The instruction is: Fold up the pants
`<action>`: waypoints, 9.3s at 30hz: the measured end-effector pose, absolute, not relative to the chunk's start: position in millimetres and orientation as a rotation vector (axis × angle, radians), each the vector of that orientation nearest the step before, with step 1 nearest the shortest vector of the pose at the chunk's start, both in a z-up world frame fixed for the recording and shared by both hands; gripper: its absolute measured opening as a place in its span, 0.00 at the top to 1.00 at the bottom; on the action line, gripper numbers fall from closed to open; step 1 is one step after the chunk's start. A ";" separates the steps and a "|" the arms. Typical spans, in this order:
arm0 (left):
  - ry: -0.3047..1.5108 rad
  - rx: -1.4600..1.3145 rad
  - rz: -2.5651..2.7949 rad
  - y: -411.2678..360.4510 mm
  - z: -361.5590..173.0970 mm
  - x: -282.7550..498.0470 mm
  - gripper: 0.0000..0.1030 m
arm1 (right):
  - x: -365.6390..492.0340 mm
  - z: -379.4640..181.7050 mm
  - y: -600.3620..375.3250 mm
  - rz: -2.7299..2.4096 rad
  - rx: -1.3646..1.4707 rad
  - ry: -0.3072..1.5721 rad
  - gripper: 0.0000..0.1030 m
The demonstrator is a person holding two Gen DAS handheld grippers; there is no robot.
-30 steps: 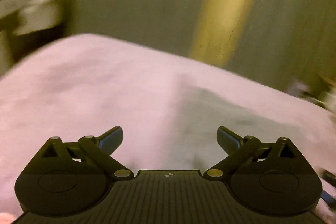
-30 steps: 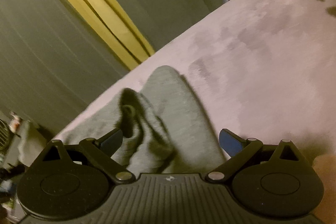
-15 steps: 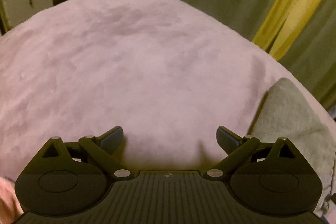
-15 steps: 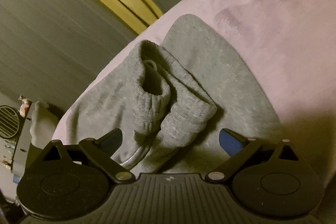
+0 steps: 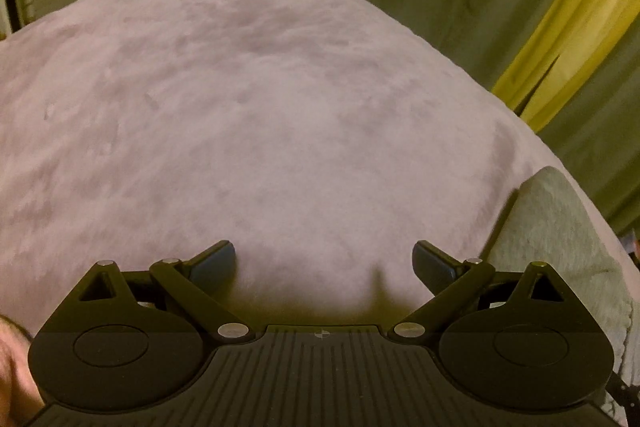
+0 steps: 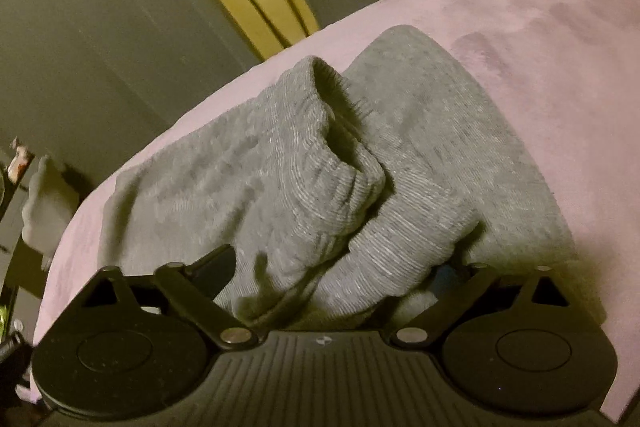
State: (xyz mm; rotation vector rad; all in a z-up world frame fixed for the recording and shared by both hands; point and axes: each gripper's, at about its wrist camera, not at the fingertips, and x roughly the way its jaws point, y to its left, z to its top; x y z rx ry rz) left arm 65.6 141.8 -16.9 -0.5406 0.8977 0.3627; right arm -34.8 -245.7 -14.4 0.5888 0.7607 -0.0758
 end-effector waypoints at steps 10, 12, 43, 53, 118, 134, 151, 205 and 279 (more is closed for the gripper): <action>0.905 -0.540 0.358 141.4 -15.5 64.2 0.03 | -26.6 -16.8 -248.6 -0.078 0.630 0.757 0.23; 0.905 -0.539 0.359 140.8 -16.3 64.2 0.03 | -22.1 -15.9 -244.6 -0.106 0.635 0.756 0.24; 0.924 -0.597 0.384 149.1 -23.3 64.3 0.03 | -86.8 -1.7 -305.0 -0.209 0.804 0.738 0.32; 0.930 -0.601 0.379 150.0 -24.4 64.8 0.03 | -97.7 43.0 -318.6 -0.360 0.699 0.692 0.28; 0.837 -0.014 0.742 222.0 64.2 33.0 0.03 | -68.9 -5.3 -304.1 -0.190 0.466 0.858 0.04; 1.087 -0.093 -0.169 34.4 -22.5 130.7 0.03 | -50.4 -24.6 -318.9 -0.094 0.477 0.872 0.04; 1.142 -0.195 -0.362 13.8 -56.4 192.8 0.00 | -19.4 -38.6 -346.1 0.076 0.597 0.874 0.04; 0.985 -0.309 -0.513 -30.1 2.6 222.6 0.67 | 28.5 20.1 -352.5 0.235 0.621 0.662 0.47; 0.940 0.164 -0.134 -13.0 49.0 -5.7 0.02 | -114.1 28.4 -199.1 0.005 0.017 0.961 0.04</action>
